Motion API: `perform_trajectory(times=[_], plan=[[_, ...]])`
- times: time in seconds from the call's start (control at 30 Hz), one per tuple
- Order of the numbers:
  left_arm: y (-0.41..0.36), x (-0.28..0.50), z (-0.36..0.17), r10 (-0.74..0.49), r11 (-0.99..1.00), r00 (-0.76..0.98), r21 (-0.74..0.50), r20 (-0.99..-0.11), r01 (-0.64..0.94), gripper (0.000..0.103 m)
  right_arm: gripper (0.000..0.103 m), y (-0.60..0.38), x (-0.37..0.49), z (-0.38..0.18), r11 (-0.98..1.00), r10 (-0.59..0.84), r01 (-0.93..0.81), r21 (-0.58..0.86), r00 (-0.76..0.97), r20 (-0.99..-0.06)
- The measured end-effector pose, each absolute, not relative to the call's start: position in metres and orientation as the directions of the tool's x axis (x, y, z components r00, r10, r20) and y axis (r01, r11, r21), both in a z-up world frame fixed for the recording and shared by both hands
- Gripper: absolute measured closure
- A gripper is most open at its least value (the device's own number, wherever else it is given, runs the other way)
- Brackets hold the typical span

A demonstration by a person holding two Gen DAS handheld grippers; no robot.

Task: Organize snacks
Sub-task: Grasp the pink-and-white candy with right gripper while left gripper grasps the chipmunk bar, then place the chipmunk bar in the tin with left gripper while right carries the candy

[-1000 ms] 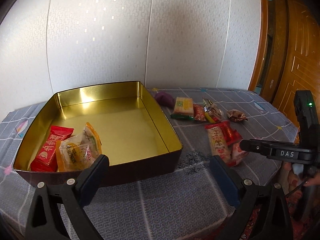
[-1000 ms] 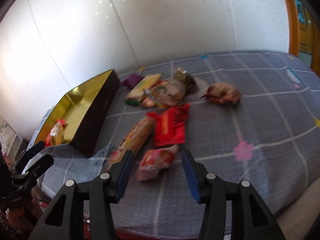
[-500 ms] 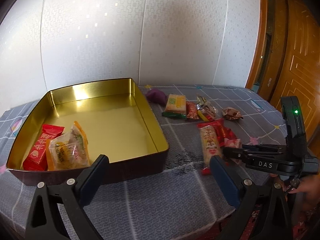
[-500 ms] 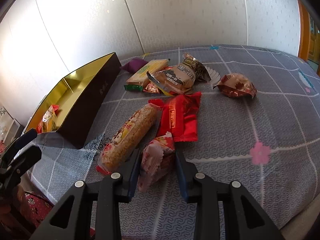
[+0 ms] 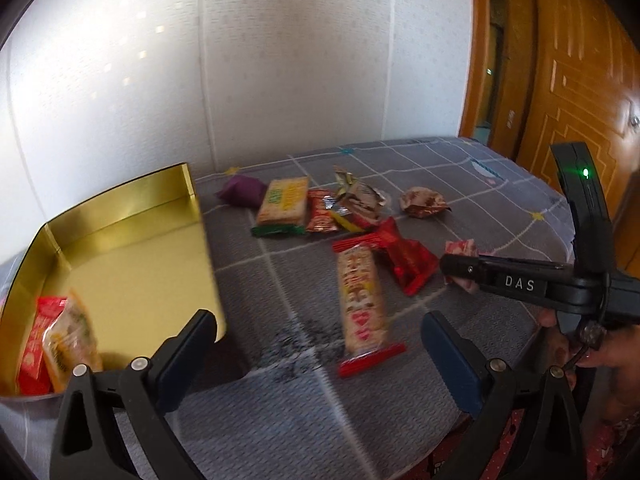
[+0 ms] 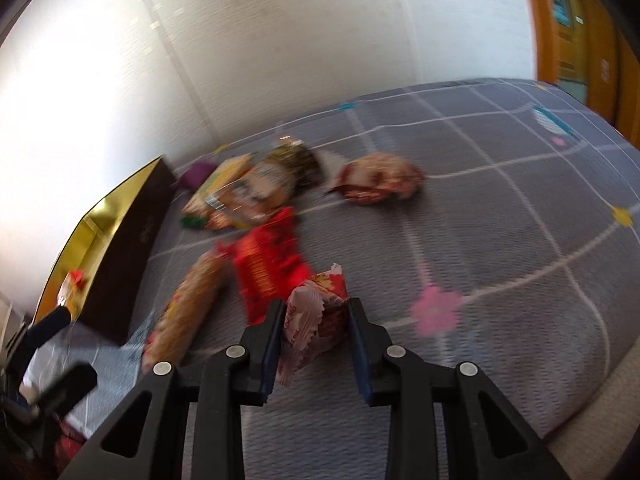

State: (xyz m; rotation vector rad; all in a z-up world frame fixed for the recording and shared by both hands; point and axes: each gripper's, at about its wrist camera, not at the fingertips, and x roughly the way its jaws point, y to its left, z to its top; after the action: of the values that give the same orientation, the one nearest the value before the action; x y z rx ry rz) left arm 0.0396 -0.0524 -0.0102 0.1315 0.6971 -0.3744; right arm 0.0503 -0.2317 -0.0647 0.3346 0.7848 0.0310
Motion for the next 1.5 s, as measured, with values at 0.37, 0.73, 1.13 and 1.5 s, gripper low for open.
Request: perform_trajectory(times=[0.37, 0.73, 1.13, 1.5], plan=[[-0.106, 0.073, -0.034, -0.243, 0.891, 0.644, 0.095, -0.725, 0.443, 0.015, 0.072, -0.242, 0.048, -0.065, 0.932, 0.150, 0.129, 0.339, 0.713, -0.685], [-0.124, 0.074, -0.050, -0.268, 0.850, 0.621, 0.123, -0.737, 0.512, 0.048, 0.072, -0.242, 0.049, -0.066, 0.931, 0.154, 0.126, 0.341, 0.712, -0.685], [-0.106, 0.073, -0.054, -0.331, 0.883, 0.607, -0.010, -0.722, 0.470, 0.066, 0.072, -0.240, 0.049, -0.066, 0.934, 0.151, 0.123, 0.336, 0.715, -0.682], [-0.093, 0.063, -0.053, -0.356, 0.896, 0.623, -0.063, -0.697, 0.440, 0.074, 0.072, -0.239, 0.049, -0.065, 0.938, 0.152, 0.111, 0.328, 0.720, -0.677]])
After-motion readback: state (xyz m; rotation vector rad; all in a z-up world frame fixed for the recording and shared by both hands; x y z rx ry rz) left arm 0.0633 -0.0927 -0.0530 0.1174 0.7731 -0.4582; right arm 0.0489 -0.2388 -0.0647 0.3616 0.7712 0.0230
